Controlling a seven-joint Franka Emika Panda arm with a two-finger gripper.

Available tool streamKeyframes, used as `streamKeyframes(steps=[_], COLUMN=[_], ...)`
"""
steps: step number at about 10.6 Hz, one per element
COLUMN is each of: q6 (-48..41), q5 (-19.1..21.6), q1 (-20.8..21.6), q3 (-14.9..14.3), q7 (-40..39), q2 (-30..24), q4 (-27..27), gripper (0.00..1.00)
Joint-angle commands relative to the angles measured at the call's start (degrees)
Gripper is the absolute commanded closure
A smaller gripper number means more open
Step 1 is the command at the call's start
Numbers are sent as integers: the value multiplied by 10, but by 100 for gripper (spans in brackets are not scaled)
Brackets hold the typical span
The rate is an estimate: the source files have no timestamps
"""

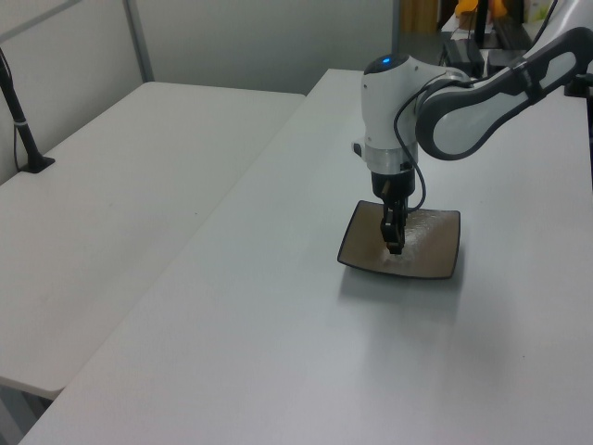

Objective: Strawberries on a ceramic plate
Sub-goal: 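Lower the strawberry onto the plate and open the gripper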

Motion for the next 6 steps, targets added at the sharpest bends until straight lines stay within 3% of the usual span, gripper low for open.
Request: streamKeyframes(steps=[1, 2, 6], q6=[18, 17, 13], q5=[-10, -10, -12], q1=[-2, -2, -17], q3=[-1, -1, -2], q7=[19, 18, 17], q2=[-2, -3, -39], q4=[-5, -5, 14], gripper=[24, 0, 0])
